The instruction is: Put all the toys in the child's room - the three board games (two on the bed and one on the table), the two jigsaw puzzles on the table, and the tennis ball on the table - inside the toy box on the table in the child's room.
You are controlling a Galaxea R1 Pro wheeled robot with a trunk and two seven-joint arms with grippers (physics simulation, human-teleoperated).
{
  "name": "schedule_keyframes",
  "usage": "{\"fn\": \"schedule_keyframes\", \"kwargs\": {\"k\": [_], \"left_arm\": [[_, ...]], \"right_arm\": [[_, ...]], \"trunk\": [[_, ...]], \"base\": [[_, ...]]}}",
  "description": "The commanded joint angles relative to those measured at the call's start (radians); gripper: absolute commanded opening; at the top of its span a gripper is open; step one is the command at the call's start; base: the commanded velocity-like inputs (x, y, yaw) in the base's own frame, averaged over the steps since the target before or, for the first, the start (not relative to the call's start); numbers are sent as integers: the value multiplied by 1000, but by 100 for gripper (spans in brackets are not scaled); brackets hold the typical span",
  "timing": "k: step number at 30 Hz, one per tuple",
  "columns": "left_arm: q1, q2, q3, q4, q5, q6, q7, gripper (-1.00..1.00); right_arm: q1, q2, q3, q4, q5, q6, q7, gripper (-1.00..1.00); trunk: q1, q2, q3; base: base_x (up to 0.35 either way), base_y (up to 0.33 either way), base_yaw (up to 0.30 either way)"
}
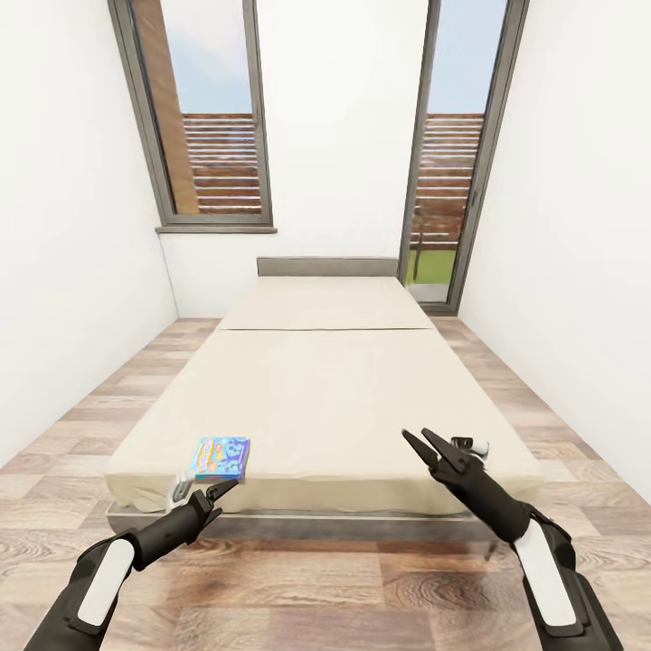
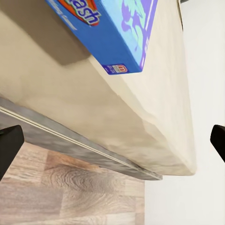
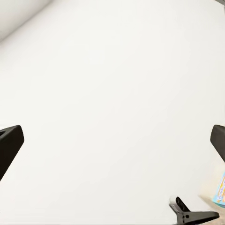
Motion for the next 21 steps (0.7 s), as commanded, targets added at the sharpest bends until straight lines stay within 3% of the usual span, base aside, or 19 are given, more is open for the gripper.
{"fn": "schedule_keyframes", "kwargs": {"k": [1, 6, 11, 21], "left_arm": [[-1, 0, 2, 0, 2, 7, -2, 100], [-1, 0, 2, 0, 2, 7, -2, 100], [-1, 0, 2, 0, 1, 7, -1, 100], [-1, 0, 2, 0, 3, 7, -2, 100]], "right_arm": [[0, -1, 5, -19, -5, 18, 0, 100], [19, 1, 44, -156, -4, 126, 0, 100], [78, 5, 74, -235, -2, 218, -1, 100], [128, 7, 81, -267, -3, 262, -5, 100]], "trunk": [[0, 0, -1], [0, 0, -1], [0, 0, -1], [0, 0, -1]], "base": [[0, 0, 0], [0, 0, 0], [0, 0, 0], [0, 0, 0]]}}
